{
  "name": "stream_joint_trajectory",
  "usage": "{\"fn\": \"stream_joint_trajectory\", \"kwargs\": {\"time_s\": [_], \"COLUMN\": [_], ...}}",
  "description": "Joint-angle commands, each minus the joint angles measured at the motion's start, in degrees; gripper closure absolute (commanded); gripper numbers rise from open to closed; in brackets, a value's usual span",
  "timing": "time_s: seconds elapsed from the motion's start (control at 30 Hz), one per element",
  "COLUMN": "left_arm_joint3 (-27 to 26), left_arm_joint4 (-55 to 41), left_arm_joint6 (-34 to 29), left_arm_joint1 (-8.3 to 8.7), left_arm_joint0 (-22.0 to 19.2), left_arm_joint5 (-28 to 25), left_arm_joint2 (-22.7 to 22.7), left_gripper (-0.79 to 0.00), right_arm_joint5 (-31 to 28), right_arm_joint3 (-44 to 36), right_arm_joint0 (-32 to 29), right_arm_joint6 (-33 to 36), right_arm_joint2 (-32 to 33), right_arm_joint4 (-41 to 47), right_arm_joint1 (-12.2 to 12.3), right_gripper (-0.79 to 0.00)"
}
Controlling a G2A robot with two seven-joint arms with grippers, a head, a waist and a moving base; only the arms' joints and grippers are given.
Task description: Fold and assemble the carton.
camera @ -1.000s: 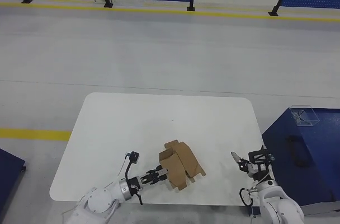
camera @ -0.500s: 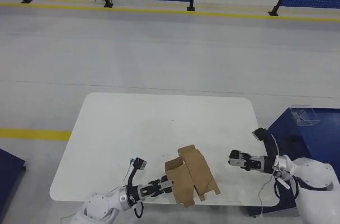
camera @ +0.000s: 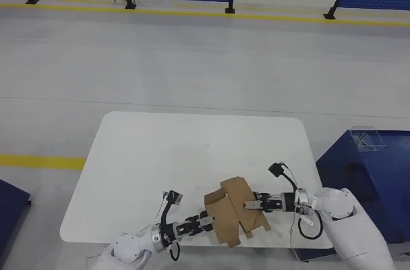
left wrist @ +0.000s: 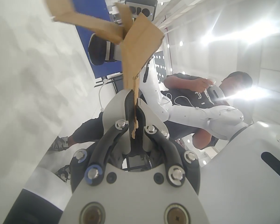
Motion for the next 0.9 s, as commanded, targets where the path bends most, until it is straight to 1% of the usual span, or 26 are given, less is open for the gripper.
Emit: {"fn": "stream_joint_trajectory", "kwargs": {"time_s": [0.0, 0.1, 0.17, 0.3, 0.43, 0.47, 0.5, 0.67, 0.7, 0.73, 0.77, 0.87], "left_arm_joint3": [0.1, -0.3, -0.8, -1.6, -1.9, -1.9, -1.9, -1.4, -1.2, -1.0, -1.0, -0.7], "left_arm_joint4": [0.2, -0.1, 0.0, 0.5, 1.1, 1.0, 1.0, -0.1, -0.4, -0.8, -1.2, -3.1], "left_arm_joint6": [0.4, 0.3, -0.1, -0.5, -0.6, -0.6, -0.7, -1.2, -1.4, -1.1, -1.2, -1.8], "left_arm_joint1": [0.09, 0.28, 0.41, 0.51, 0.48, 0.48, 0.49, 0.53, 0.54, 0.54, 0.54, 0.74], "left_arm_joint0": [0.1, 0.6, 0.8, 1.1, 0.9, 0.9, 0.9, 0.8, 0.7, 0.7, 0.7, 0.7], "left_arm_joint5": [-0.4, -0.6, -0.7, -0.6, -0.9, -0.9, -0.9, -0.8, -0.8, -0.7, -0.8, -1.5], "left_arm_joint2": [-0.3, -0.7, -0.9, -0.7, -0.1, 0.0, 0.1, 0.3, 0.4, 0.3, 0.3, -0.5], "left_gripper": [0.000, 0.000, 0.000, 0.000, 0.000, 0.000, 0.000, 0.000, -0.175, -0.677, -0.785, -0.785], "right_arm_joint5": [-0.1, 1.4, 3.8, 7.6, 8.7, 8.7, 8.9, 9.7, 9.9, 10.0, 10.0, 11.1], "right_arm_joint3": [0.6, 1.0, 0.6, 0.9, 2.5, 2.7, 3.0, 3.6, 3.6, 3.7, 3.7, 3.4], "right_arm_joint0": [0.5, 1.1, 1.6, 3.0, 5.2, 5.7, 6.1, 7.8, 8.0, 8.3, 8.4, 8.9], "right_arm_joint6": [-0.1, 1.4, 3.8, 7.6, 8.7, 8.8, 8.9, 9.8, 9.9, 10.0, 10.1, 11.1], "right_arm_joint2": [0.3, 0.5, -0.6, -4.0, -7.6, -8.4, -9.2, -11.9, -12.3, -12.6, -12.8, -13.1], "right_arm_joint4": [2.4, 6.3, 9.3, 14.2, 16.5, 17.0, 17.6, 20.2, 20.7, 21.0, 21.5, 22.9], "right_arm_joint1": [0.9, 2.2, 2.9, 3.8, 4.1, 4.1, 4.2, 4.6, 4.7, 4.8, 5.0, 5.4], "right_gripper": [-0.188, -0.336, -0.314, -0.329, -0.317, -0.194, -0.003, 0.000, 0.000, 0.000, 0.000, 0.000]}}
